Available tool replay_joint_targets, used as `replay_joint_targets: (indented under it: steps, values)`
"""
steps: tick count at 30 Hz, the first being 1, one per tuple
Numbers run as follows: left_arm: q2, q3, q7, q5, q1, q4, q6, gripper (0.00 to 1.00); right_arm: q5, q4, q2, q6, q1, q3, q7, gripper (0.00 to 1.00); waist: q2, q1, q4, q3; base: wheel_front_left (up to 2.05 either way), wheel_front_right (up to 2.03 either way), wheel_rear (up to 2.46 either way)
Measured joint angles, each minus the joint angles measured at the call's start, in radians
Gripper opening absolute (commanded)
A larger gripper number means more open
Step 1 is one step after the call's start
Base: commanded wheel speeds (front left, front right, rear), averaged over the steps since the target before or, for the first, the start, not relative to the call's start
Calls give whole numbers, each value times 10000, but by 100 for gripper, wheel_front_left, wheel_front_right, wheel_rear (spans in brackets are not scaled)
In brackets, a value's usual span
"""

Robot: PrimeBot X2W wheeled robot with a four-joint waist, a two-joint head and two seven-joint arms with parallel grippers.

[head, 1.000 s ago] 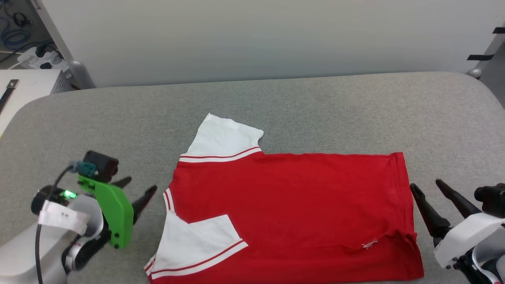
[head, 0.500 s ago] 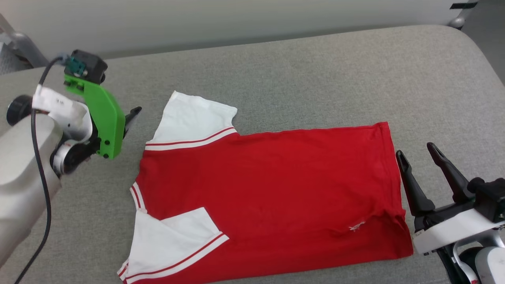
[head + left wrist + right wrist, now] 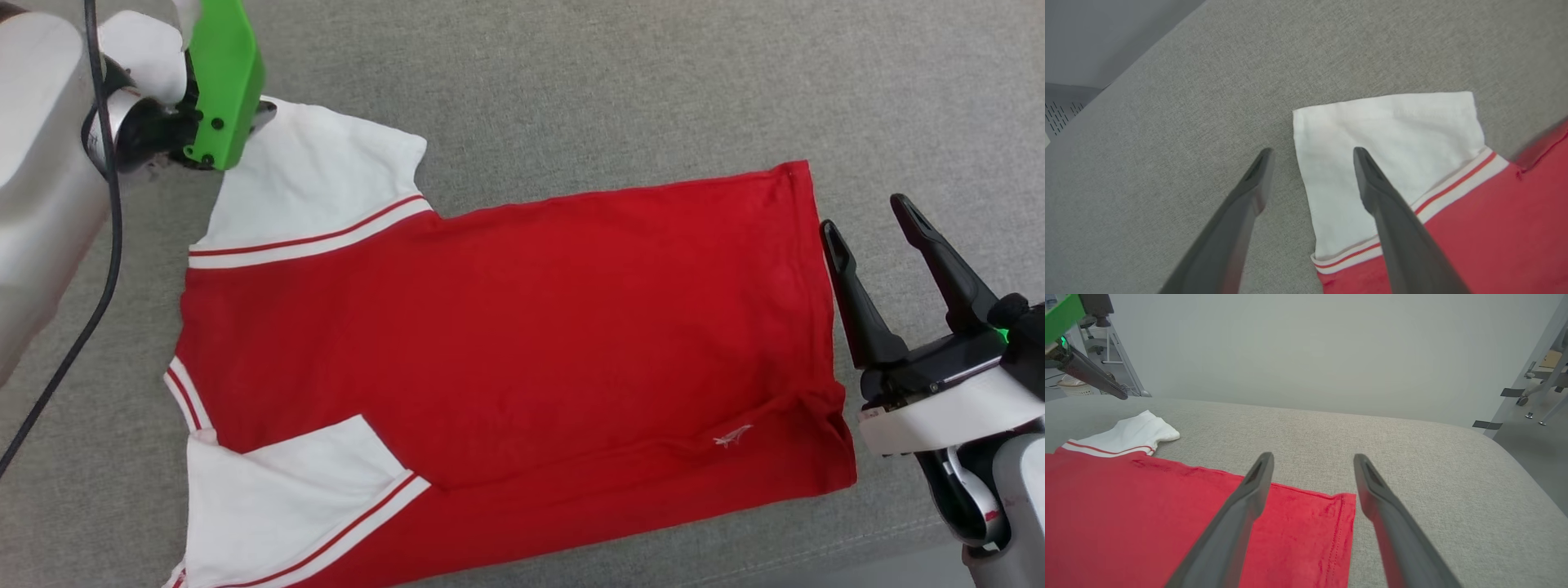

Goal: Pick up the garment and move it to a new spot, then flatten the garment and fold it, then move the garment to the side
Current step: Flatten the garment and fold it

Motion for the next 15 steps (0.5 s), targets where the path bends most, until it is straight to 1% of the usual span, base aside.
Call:
replay_joint_targets:
  steps: [7,9,13,14,15]
  values:
    - [-92,-230,286,224,-450,884,-12,100,174,180,-86,0,-430,224,-263,100,0,0,-424,968,0,0,0]
    - [-82,-286,341,244,-474,993,-102,100,217,276,-86,0,-475,242,-332,100,0,0,-553,1137,0,0,0]
    - [113,-593,631,554,-695,970,-357,100,282,435,-92,0,-500,213,-441,100,1,-2,-781,1336,0,0,0]
    - [142,-593,652,510,-693,959,-370,96,314,466,-102,0,-521,196,-451,100,1,-3,-822,1354,0,0,0]
    - [176,-635,663,516,-693,918,-401,22,336,477,-105,0,-540,163,-458,100,0,-3,-842,1359,0,0,0]
